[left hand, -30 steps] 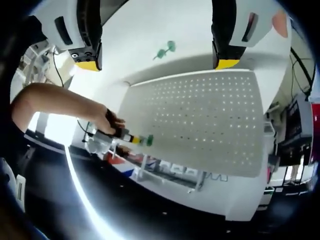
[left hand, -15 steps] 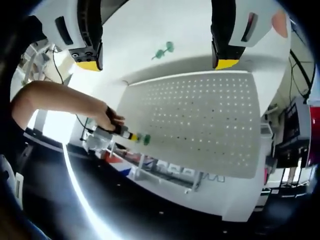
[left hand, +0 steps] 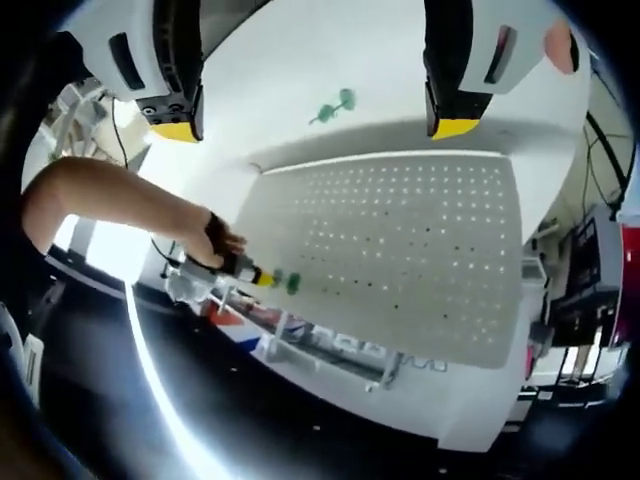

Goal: Insert the hook assembly into the mounting plate slot until the hook locks in place.

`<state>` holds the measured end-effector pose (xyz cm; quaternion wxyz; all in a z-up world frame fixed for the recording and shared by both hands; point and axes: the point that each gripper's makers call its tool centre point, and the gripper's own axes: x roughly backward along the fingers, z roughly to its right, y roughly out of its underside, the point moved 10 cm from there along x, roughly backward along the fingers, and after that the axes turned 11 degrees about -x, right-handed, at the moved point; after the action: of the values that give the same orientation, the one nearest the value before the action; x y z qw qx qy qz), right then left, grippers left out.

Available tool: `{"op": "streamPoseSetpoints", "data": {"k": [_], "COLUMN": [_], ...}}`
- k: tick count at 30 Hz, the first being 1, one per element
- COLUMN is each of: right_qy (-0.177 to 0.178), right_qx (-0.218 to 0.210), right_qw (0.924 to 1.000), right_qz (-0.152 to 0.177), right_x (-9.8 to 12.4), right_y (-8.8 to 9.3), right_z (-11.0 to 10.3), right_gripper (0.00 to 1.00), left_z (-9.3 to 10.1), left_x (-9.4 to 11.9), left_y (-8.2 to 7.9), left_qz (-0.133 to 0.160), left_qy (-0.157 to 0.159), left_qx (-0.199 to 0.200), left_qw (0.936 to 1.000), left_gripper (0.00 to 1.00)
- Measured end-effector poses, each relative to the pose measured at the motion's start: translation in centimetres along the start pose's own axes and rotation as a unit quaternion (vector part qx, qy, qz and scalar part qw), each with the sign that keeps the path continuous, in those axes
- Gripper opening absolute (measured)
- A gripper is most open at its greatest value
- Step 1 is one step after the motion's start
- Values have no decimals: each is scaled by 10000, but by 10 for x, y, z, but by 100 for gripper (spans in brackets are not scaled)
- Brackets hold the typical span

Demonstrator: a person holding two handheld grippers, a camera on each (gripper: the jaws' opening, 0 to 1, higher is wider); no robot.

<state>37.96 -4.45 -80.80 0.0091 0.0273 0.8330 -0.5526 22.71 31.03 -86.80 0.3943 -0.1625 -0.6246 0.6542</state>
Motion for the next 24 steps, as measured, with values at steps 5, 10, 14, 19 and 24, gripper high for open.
{"op": "streamPoseSetpoints", "data": {"k": [5,10,14,19,24], "right_qy": [-40,-51,-55,-12,13], "right_qx": [1,90,142,89,127], "right_qw": [10000,9999,9999,10000,9999], "right_qz": [31,21,4,-4,-95], "right_x": [14,26,40,64,82], "right_y": [-2,-9,-12,-14,-11], "right_z": [-4,-1,1,8,14], "right_gripper": [15,17,18,19,19], "left_z": [5,8,10,17,23], "left_x": [0,5,9,13,16], "left_y": [6,8,12,16,19], "left_qz": [-115,-168,-244,-386,-521], "left_qy": [31,32,-4,100,168], "left_qx": [74,41,66,19,-55], "left_qw": [9999,9998,9997,9992,9985], "left_gripper": [95,94,93,90,89]}}
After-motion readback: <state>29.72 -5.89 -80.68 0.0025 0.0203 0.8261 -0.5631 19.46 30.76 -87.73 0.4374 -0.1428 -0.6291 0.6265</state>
